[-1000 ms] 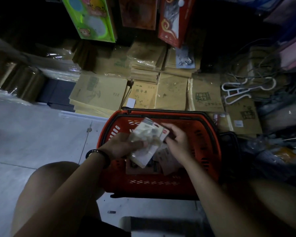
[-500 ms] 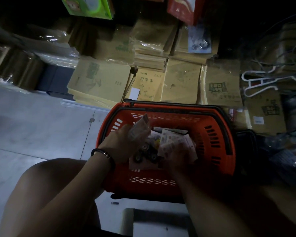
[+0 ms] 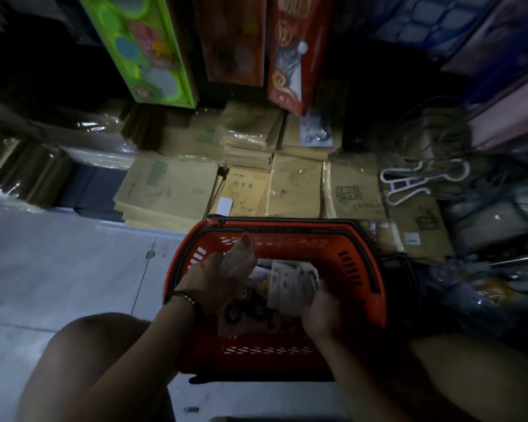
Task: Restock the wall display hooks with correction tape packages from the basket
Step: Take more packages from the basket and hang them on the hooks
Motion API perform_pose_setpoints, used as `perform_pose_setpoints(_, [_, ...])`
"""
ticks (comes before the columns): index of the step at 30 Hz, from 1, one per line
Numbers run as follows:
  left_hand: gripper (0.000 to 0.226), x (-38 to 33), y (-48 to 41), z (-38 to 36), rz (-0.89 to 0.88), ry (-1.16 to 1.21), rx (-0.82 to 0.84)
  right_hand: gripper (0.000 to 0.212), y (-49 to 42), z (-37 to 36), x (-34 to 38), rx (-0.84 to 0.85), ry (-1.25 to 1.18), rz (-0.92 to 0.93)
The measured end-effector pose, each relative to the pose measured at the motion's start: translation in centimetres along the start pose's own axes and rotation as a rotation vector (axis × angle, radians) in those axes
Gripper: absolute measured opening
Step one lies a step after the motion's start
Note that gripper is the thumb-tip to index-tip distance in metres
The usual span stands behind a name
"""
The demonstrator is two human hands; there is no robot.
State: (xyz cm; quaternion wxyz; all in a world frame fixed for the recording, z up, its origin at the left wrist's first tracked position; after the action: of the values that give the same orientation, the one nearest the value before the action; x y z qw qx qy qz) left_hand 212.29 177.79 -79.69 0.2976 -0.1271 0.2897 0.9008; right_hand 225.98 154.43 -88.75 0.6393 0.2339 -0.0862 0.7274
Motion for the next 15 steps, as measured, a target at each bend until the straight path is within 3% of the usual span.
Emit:
perform_pose_setpoints(3, [0.057,-0.6,2.0,0.7,0.084,0.09,-0.03,0.033,1.4,5.2,1.9,-0.156,-0.093,-0.024])
perform_pose_setpoints(6, [0.062,-1.1,4.2,0.7,0.106,0.127,0.007,0.029,3.9,9.3,4.0,-0.227,-0.392,-0.095])
perform_pose_setpoints(9, [0.05,-1.2,7.1,2.7,0.144,0.266,-0.123,0.023,6.8,13.6,6.7,-0.253,-0.656,-0.111])
perform_pose_setpoints(13, [0.008,-1.7,11.4,4.8,0.206,0.723,-0.251,0.03,9.8,19.7,10.0,-0.267,-0.932,-0.077])
perform_pose_setpoints(15, [0.018,-2.5,12.4,5.8,0.222,0.974,-0.297,0.03,10.5,20.6,11.3,-0.219,-1.066,-0.068])
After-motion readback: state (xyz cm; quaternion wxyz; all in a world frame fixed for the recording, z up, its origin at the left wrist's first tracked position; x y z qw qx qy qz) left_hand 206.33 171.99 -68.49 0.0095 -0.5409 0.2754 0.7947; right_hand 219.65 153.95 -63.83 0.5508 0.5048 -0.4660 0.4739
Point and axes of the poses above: each hand's wrist, its own y-axis away from the middle knuckle, its own z-axis out of the back of the hand, x = y × z, the point moved 8 cm from there along -y, towards the middle knuckle, and after that the axes turned 15 degrees about -x, right-handed, at the moved point
